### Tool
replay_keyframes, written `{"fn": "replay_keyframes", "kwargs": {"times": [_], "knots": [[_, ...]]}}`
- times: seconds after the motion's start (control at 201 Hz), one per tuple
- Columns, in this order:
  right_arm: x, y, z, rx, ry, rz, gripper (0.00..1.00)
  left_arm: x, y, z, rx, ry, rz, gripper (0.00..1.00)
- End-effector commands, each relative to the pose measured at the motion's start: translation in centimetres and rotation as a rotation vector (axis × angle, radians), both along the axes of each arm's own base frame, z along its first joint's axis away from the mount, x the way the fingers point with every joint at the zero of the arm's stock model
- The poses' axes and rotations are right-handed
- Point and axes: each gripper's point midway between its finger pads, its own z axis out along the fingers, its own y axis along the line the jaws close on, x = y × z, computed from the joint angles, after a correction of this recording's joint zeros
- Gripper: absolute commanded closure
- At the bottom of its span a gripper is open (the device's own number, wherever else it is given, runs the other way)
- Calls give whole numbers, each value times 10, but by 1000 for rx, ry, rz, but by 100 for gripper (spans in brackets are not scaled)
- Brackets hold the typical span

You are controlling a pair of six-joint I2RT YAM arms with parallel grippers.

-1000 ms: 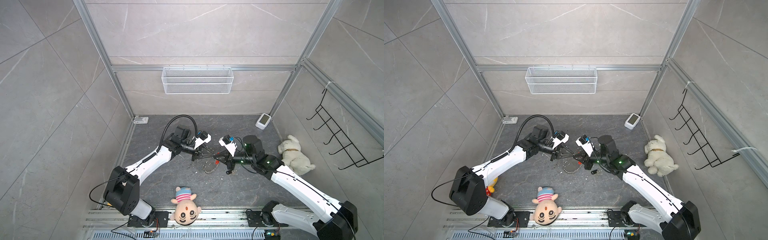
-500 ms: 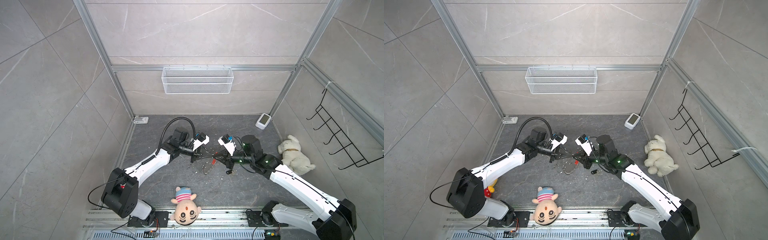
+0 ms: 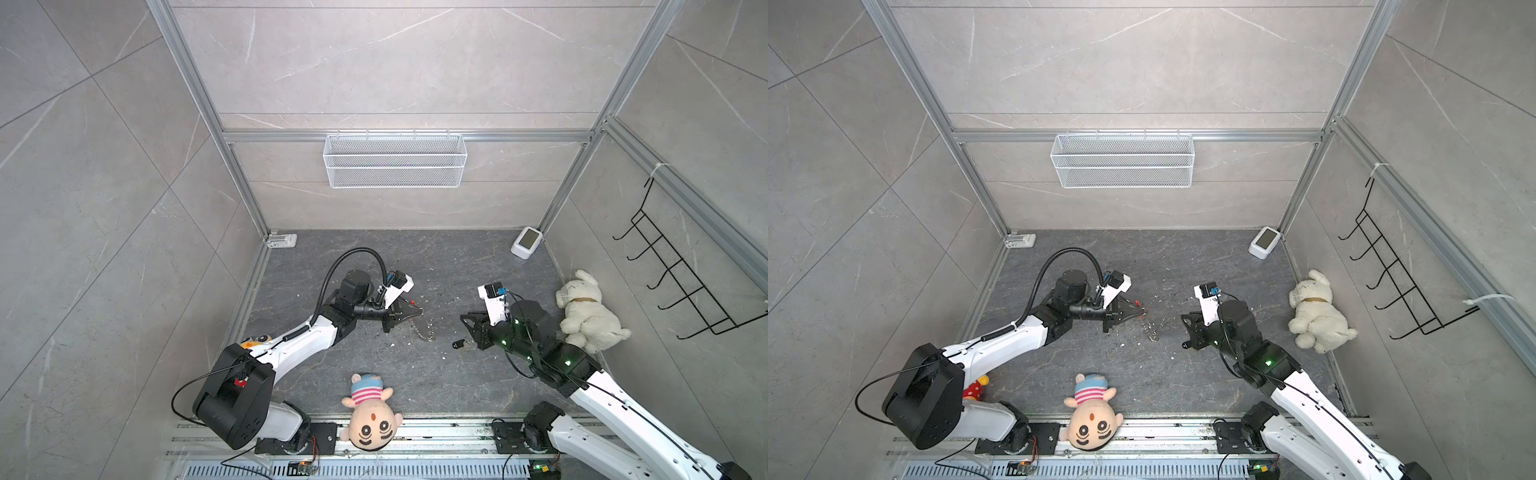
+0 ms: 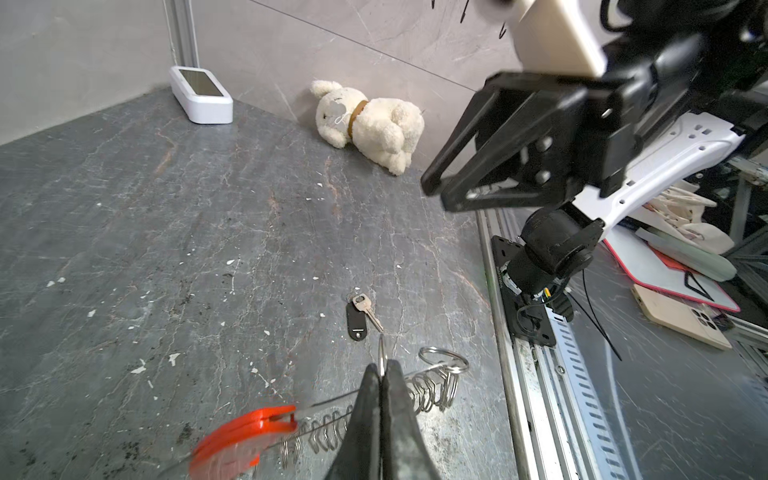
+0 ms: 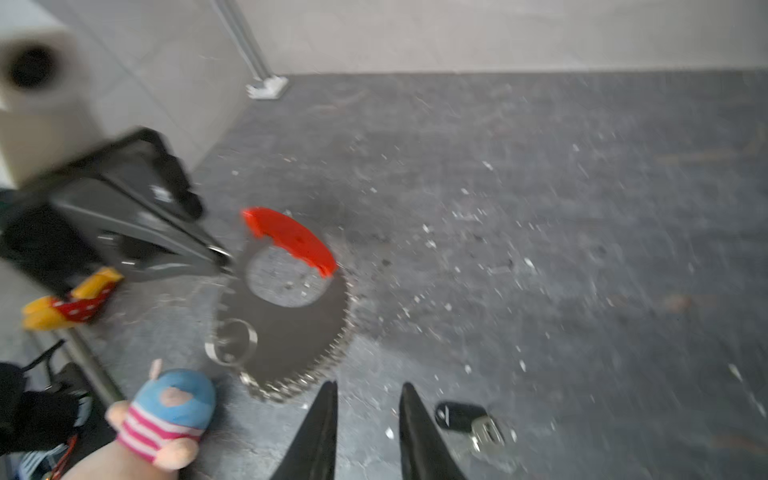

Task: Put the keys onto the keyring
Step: 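Lower the right gripper to the black-tag key and grasp it, then lift the key and carry it to the disc's split ring with the right gripper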

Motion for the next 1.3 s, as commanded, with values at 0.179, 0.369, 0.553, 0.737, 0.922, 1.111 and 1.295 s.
{"fn": "replay_keyframes", "kwargs": {"times": [0.179,0.369,0.553,0.737,0.922,1.111,1.295], "knots": [[-13,-38,-111,-168,388,-278,70,20,7,27,-54,-44,193,100],[-14,-36,-142,-248,494,-274,69,18,10,26,-17,-13,193,100],[-5,-34,-151,-275,491,-280,70,19,11,23,-4,-7,206,100],[12,-29,-157,-314,482,-268,73,25,13,23,20,-22,241,100],[26,-27,-160,-302,490,-277,73,25,12,23,28,-19,230,100],[35,-28,-163,-286,503,-281,74,23,11,22,34,-11,215,100],[37,-26,-167,-288,520,-268,79,23,10,20,36,-5,206,100]]}}
